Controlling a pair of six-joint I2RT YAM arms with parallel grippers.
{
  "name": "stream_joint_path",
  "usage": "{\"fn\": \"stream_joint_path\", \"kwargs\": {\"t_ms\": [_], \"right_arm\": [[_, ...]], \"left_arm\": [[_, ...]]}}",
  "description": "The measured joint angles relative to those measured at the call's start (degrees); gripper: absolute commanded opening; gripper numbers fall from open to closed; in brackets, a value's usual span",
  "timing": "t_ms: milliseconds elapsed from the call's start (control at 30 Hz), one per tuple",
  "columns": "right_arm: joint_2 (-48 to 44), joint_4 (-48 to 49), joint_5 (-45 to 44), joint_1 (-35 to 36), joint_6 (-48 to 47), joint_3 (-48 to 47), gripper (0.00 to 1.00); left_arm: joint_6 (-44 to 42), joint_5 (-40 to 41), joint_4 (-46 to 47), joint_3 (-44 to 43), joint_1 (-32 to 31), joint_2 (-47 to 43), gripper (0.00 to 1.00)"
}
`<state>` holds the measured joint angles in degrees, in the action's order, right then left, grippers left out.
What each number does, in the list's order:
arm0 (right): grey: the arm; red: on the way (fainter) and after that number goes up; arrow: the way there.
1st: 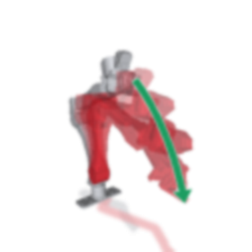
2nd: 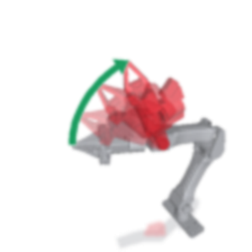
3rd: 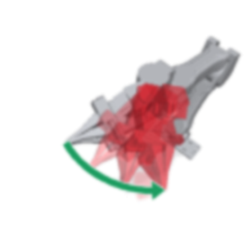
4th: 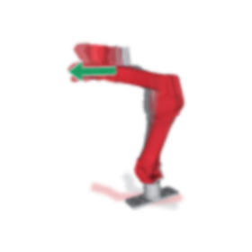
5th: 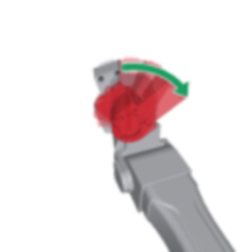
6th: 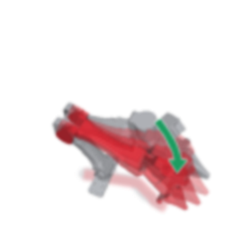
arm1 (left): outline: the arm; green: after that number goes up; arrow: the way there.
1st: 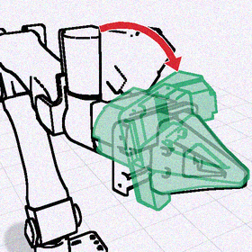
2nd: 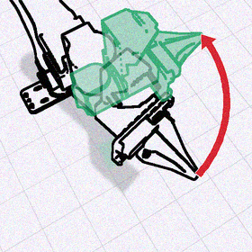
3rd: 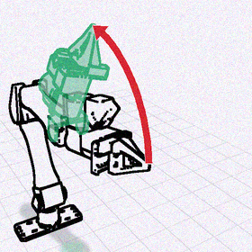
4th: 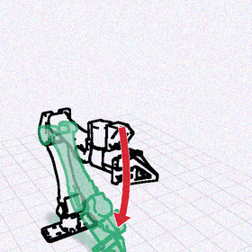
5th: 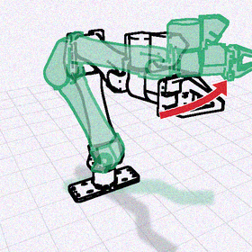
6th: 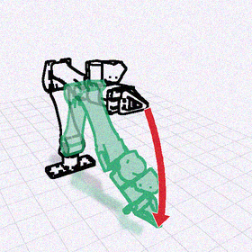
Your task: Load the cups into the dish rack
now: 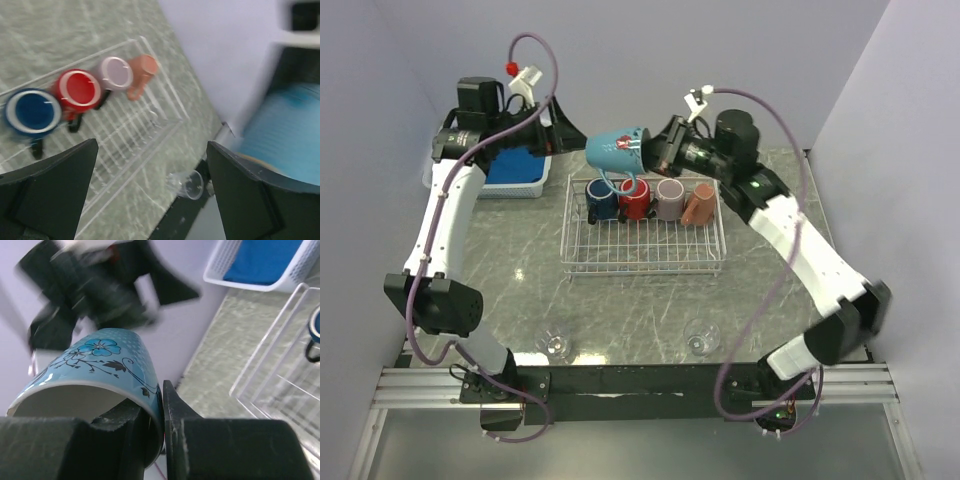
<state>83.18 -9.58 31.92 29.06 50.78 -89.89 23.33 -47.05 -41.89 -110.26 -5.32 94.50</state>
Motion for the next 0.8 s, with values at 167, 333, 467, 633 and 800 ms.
{"fn": "stream_joint_path", "kwargs": {"t_ms": [167, 333, 467, 633, 800], "right_arm": [[11.1, 10.5, 6.5, -2.8, 8.9, -1.8, 0.00], [17.2, 16.6, 9.8, -5.5, 14.8, -4.3, 0.00], [20.3, 19.6, 9.6, -5.9, 17.3, -6.7, 0.00], [22.3, 23.5, 9.8, -5.8, 20.3, -6.8, 0.00], [23.1, 26.0, 9.8, -5.7, 22.6, -6.8, 0.00]], "left_arm": [[1.6, -0.9, 1.4, 0.1, -0.3, 0.2, 0.96], [3.2, -1.9, 3.0, 0.2, 0.1, -0.9, 0.96], [4.8, -4.5, 4.0, 1.7, -1.0, -3.5, 0.96], [8.1, -6.9, 8.2, 3.6, -1.5, -6.0, 0.96], [13.6, -8.2, 14.6, 7.4, -1.8, -7.1, 0.96]]}}
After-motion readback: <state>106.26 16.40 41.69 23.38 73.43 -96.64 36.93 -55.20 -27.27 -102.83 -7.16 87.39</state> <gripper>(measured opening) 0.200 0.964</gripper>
